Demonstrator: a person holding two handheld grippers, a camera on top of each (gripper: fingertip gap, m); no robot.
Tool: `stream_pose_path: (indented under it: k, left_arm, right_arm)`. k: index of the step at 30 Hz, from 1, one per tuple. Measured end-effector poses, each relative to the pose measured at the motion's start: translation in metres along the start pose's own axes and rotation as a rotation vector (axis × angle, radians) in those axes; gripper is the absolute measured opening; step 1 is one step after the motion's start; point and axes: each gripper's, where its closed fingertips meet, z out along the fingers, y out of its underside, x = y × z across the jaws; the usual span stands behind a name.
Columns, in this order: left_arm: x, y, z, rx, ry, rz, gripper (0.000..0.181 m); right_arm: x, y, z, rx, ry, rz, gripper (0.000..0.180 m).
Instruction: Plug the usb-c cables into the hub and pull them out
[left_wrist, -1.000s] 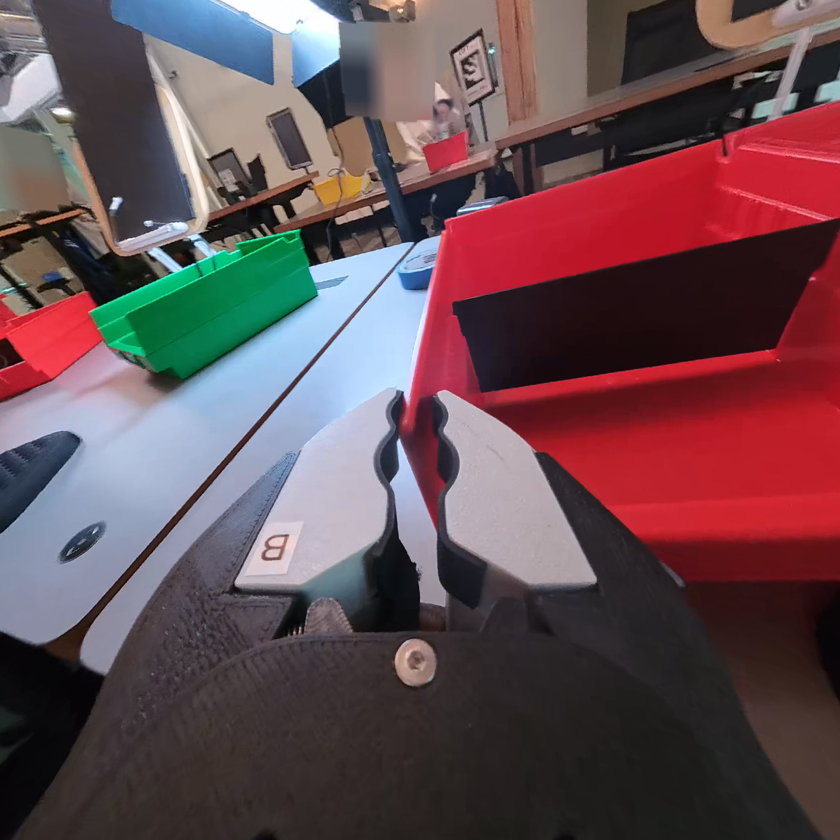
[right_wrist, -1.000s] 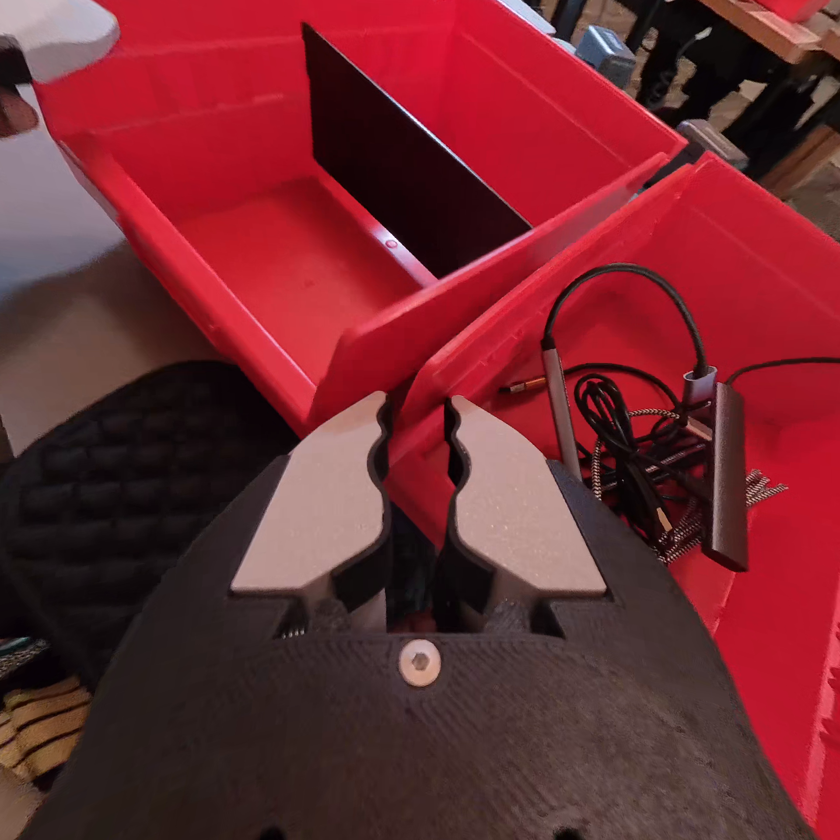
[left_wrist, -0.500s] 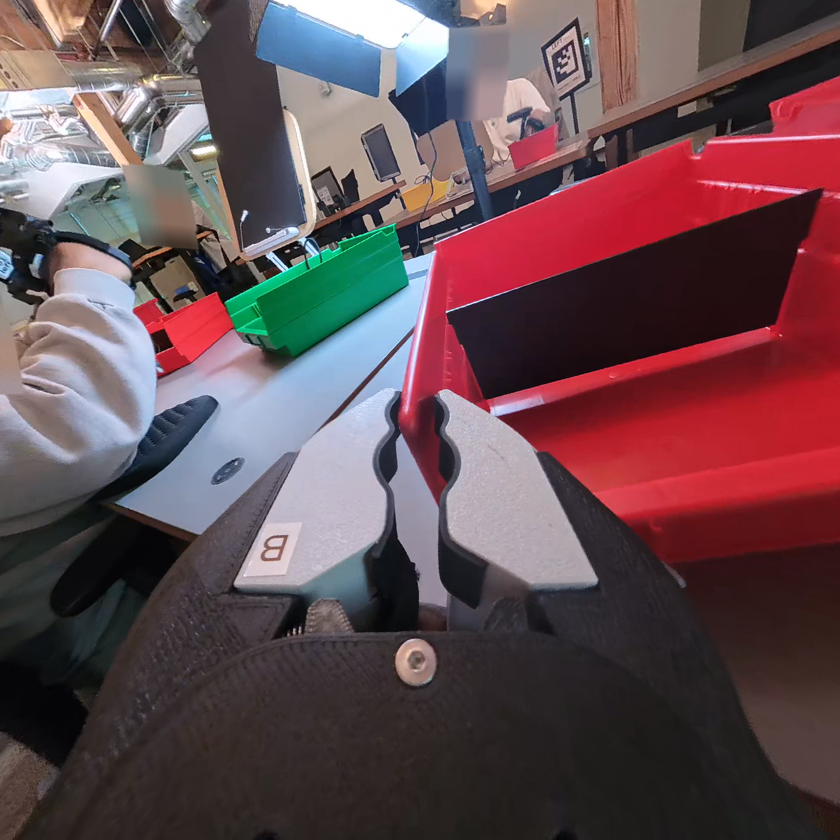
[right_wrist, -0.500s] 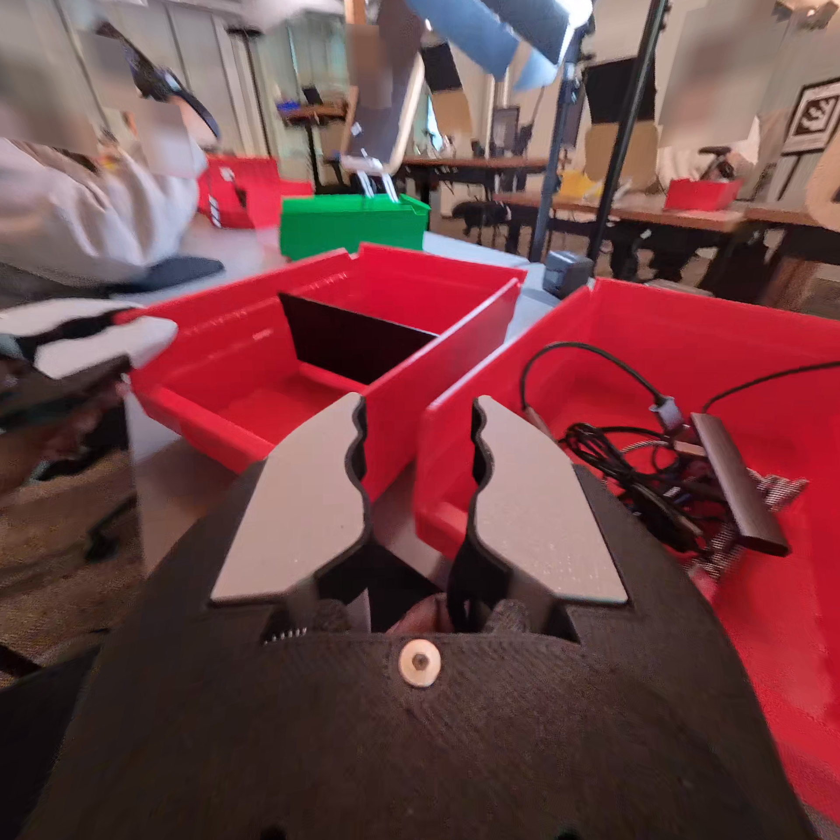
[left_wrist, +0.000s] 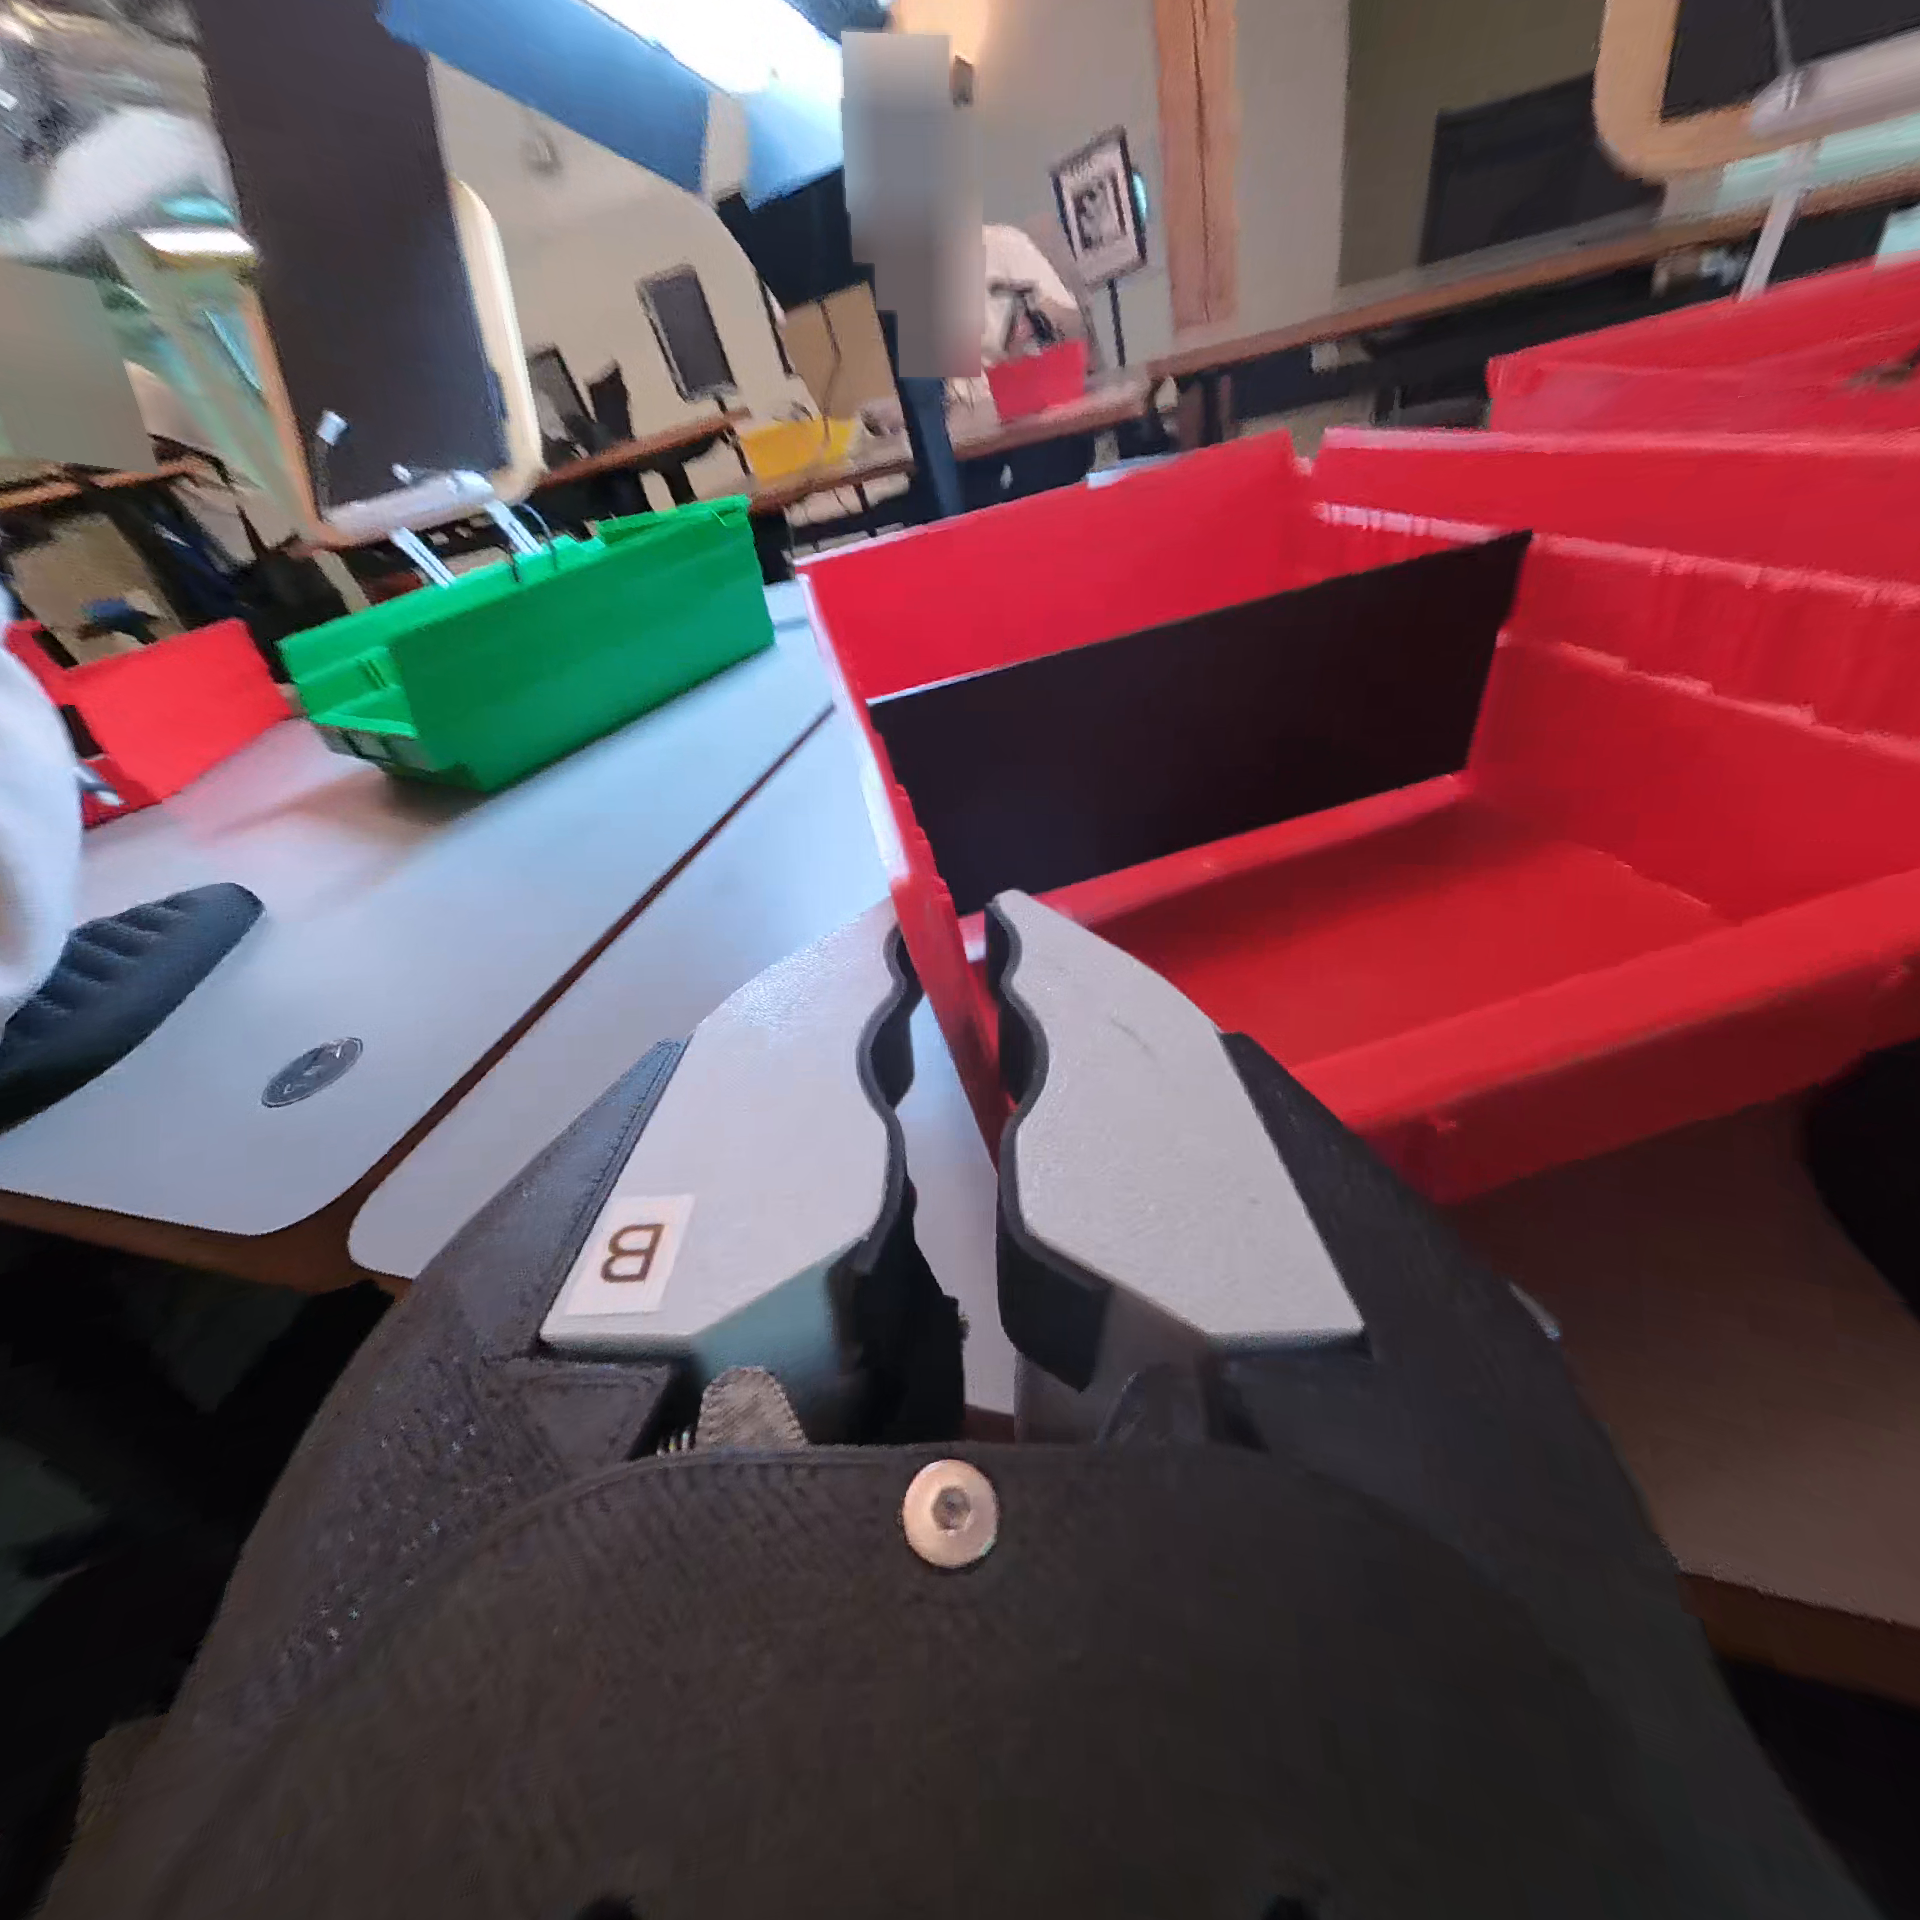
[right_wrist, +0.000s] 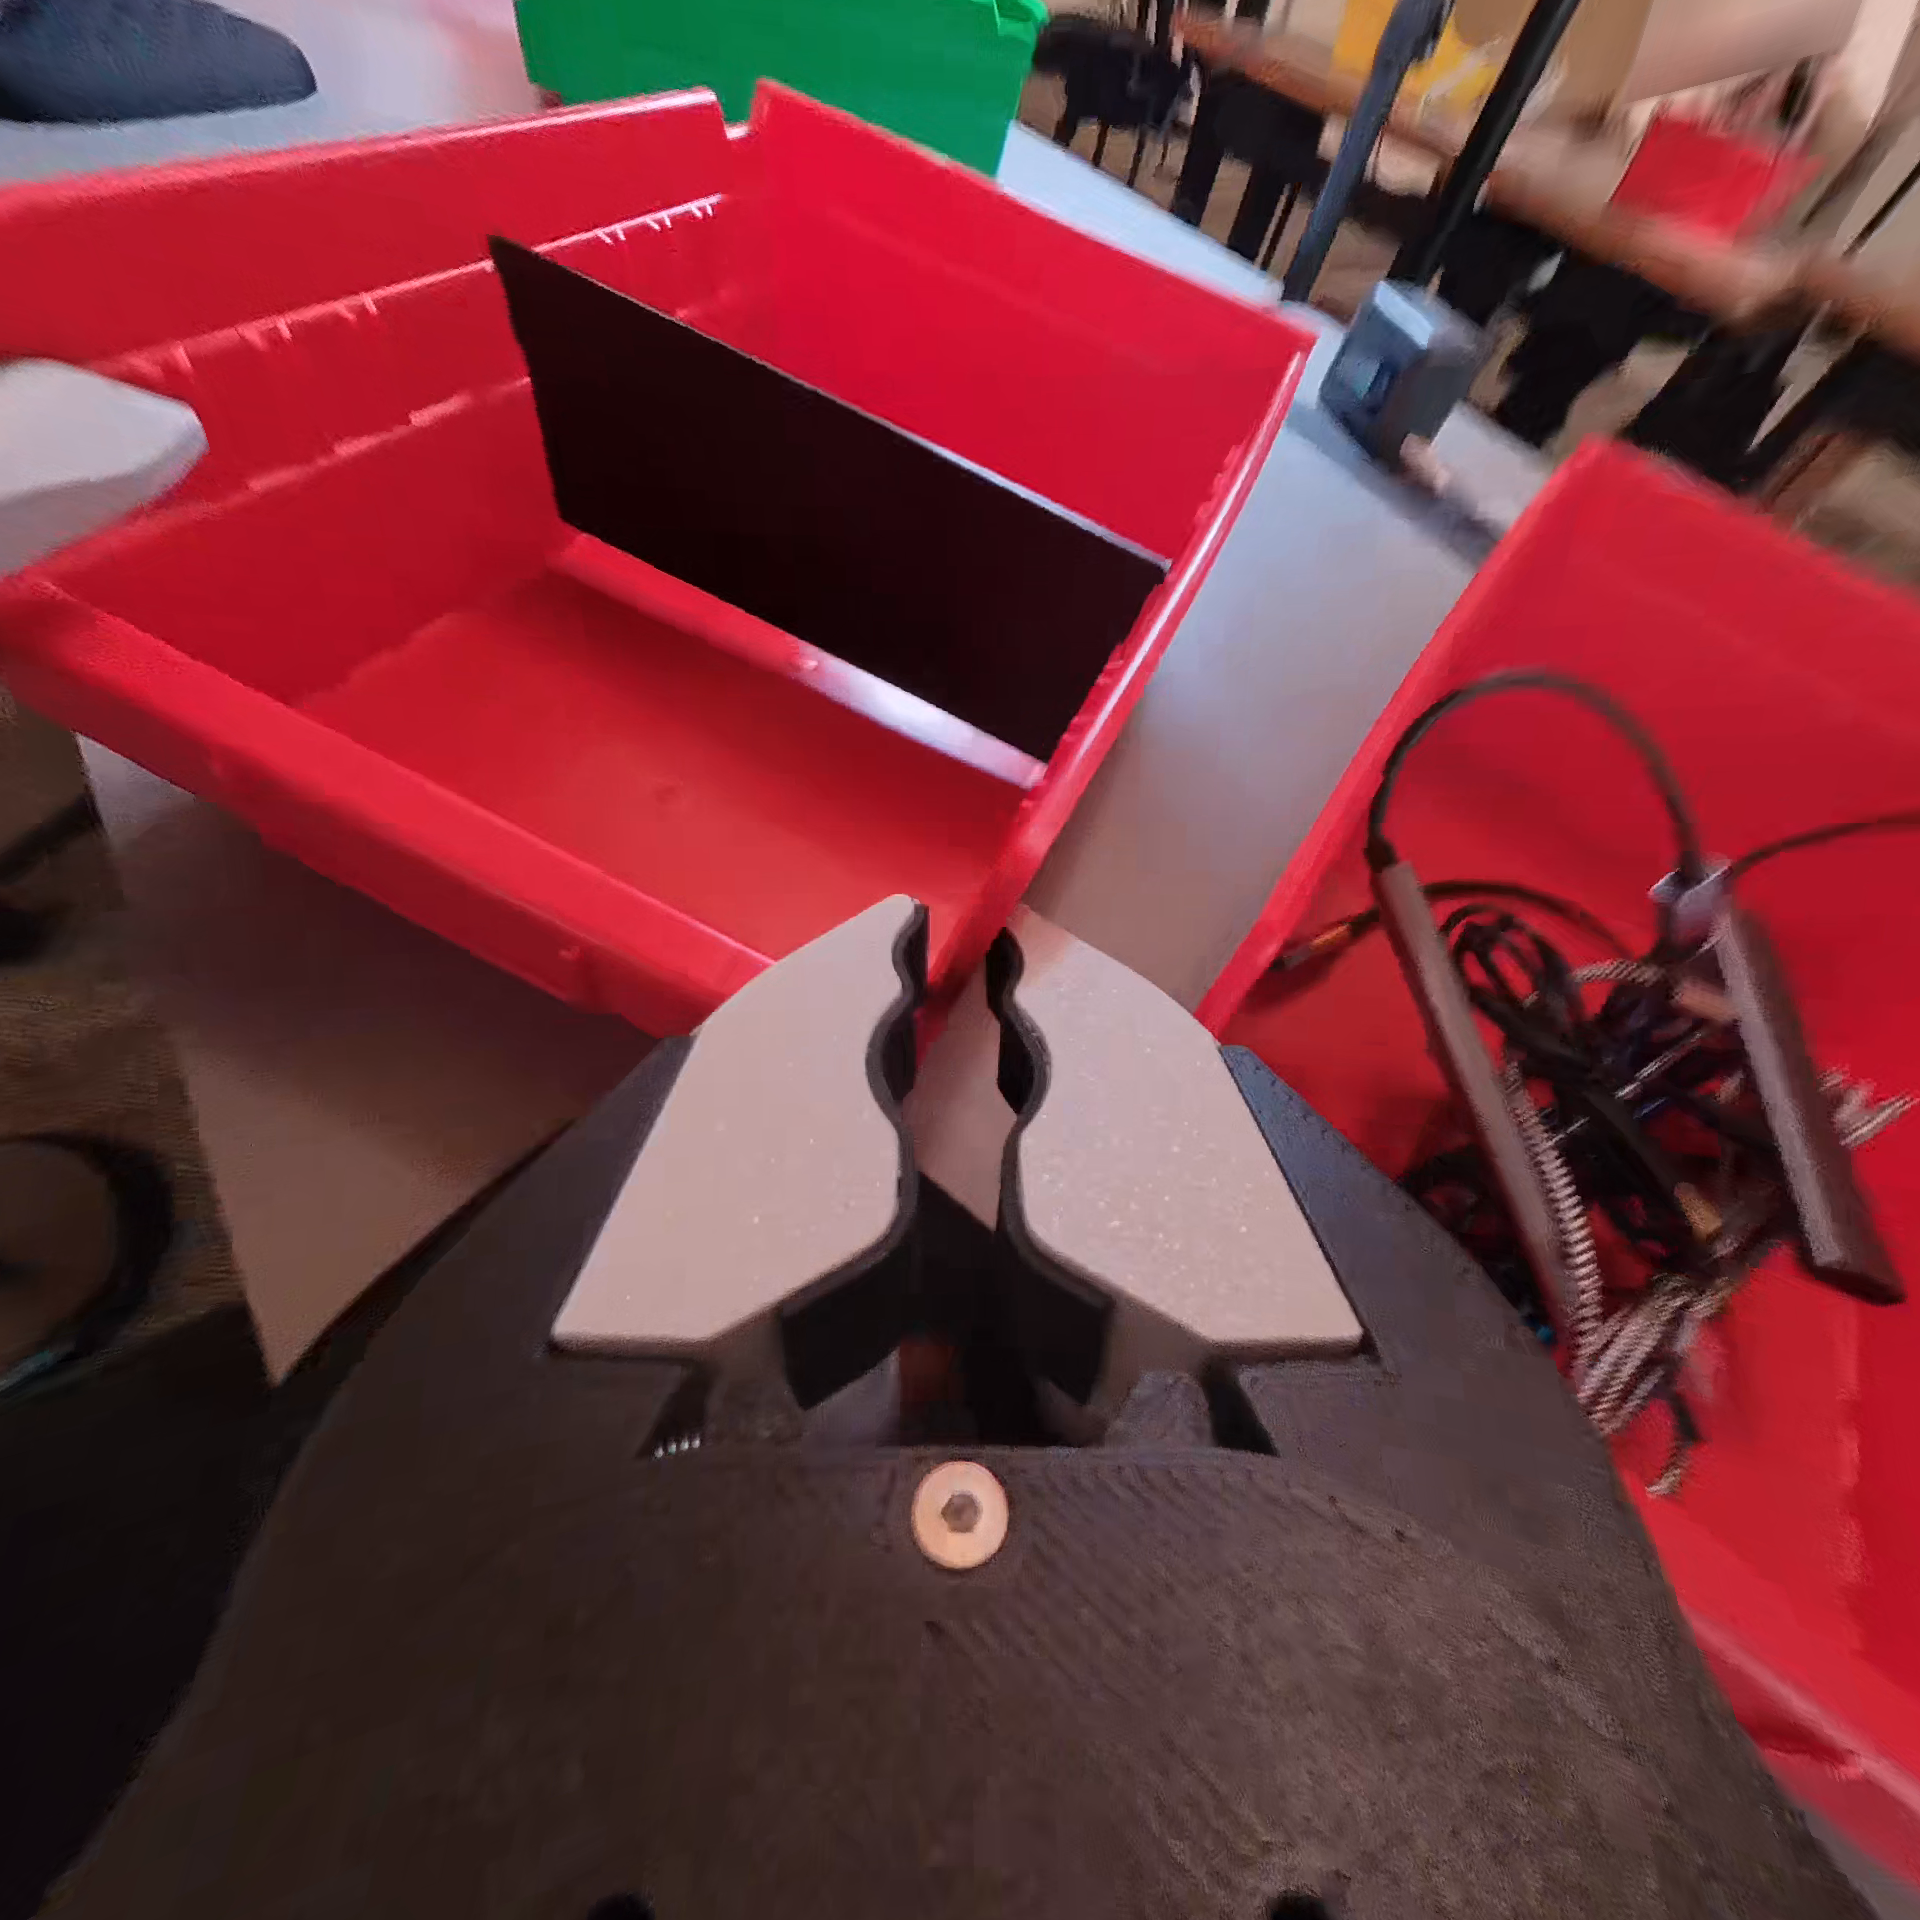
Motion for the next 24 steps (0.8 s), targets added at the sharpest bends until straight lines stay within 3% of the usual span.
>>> stream_pose_path:
  k: [3, 7, 12, 16, 24]
  left_arm:
    - [-0.001, -0.028, -0.018, 0.180, 0.006, -0.149, 0.011]
    - [0.001, -0.078, -0.043, 0.391, -0.055, -0.073, 0.011]
    - [0.054, -0.144, -0.062, 0.583, 0.113, -0.100, 0.014]
    - [0.136, -0.179, -0.057, 0.618, 0.327, -0.139, 0.013]
    - [0.355, -0.211, -0.058, 0.483, 0.803, -0.141, 0.016]
  right_arm:
    - [0.002, -0.016, -0.016, 0.107, 0.051, -0.104, 0.010]
    - [0.013, -0.052, -0.054, 0.281, 0.142, -0.178, 0.010]
    - [0.057, -0.073, -0.129, 0.447, 0.339, -0.227, 0.009]
    - [0.108, -0.044, -0.195, 0.429, 0.511, -0.197, 0.010]
    - [0.217, 0.059, -0.338, 0.250, 0.916, -0.027, 0.009]
